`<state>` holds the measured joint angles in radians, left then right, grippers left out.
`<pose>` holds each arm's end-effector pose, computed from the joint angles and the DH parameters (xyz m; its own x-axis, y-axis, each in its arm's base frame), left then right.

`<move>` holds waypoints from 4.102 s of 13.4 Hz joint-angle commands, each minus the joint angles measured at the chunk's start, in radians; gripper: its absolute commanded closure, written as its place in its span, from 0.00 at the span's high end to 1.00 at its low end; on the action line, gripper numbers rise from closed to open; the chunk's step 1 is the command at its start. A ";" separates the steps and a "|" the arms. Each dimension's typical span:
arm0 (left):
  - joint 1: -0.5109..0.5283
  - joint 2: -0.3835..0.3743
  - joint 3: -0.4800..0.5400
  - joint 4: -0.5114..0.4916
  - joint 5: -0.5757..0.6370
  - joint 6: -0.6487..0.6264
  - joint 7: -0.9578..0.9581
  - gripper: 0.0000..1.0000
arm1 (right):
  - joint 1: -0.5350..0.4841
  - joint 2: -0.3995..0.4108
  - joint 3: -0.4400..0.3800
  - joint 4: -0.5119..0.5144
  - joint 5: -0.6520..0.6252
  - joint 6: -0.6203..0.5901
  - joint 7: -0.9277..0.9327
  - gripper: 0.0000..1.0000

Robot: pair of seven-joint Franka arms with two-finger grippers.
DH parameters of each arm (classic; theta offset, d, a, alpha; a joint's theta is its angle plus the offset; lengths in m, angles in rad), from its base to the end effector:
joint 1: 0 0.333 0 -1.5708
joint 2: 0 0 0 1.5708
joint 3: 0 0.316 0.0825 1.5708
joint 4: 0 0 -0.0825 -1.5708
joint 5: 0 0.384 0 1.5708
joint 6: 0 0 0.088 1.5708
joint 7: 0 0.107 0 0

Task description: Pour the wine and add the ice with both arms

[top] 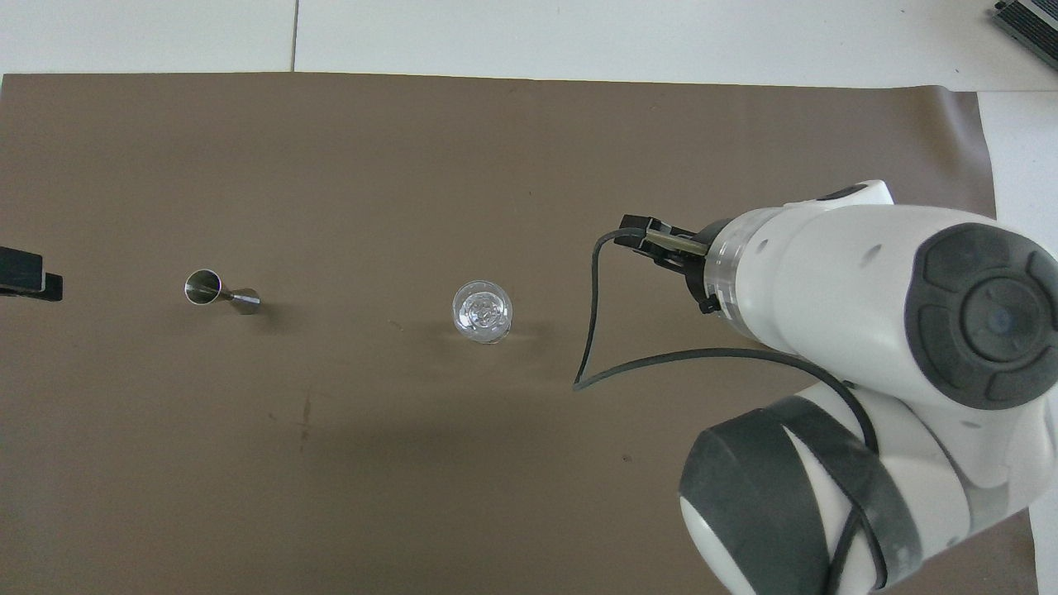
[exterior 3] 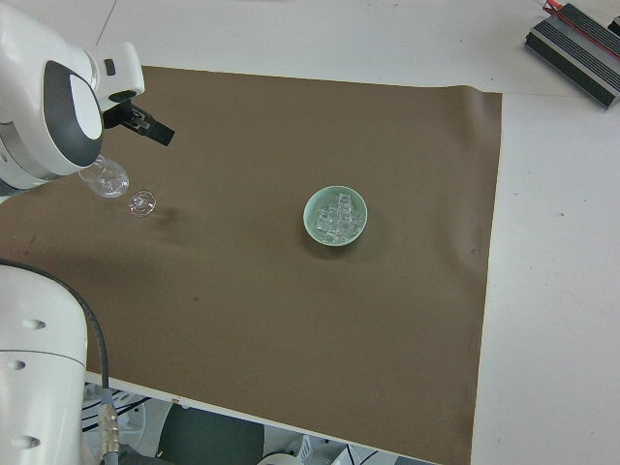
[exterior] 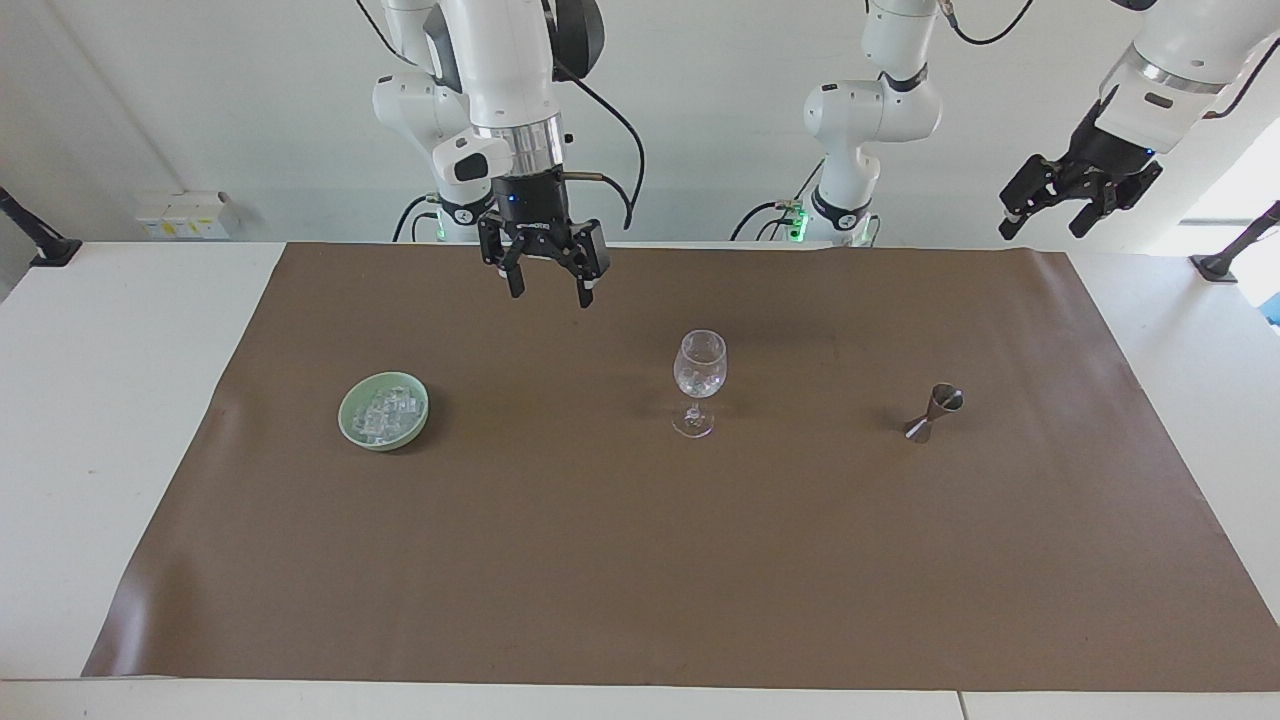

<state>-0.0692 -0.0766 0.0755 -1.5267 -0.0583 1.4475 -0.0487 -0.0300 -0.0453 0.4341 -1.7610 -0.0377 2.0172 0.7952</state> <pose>0.5171 -0.0017 0.6754 0.9989 0.0475 -0.0057 0.0477 -0.9968 0.0634 0.5294 0.2293 0.6002 0.8933 -0.3770 0.2448 -0.3434 -0.9238 -0.1693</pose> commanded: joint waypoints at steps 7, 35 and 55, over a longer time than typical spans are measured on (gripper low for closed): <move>0.003 -0.028 -0.005 -0.032 0.020 0.002 0.003 1.00 | 0.111 -0.041 -0.337 0.077 0.001 -0.276 -0.356 1.00; 0.003 -0.029 -0.005 -0.032 0.020 0.002 0.003 1.00 | 0.027 -0.125 -0.459 0.100 0.039 -0.509 -0.689 1.00; 0.003 -0.028 -0.005 -0.032 0.020 0.002 0.003 1.00 | 0.029 -0.125 -0.451 0.100 0.041 -0.509 -0.689 1.00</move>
<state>-0.0692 -0.0768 0.0755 -1.5268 -0.0583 1.4475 -0.0487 0.0013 -0.1449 -0.0160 -1.6301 -0.0047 1.4920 0.1276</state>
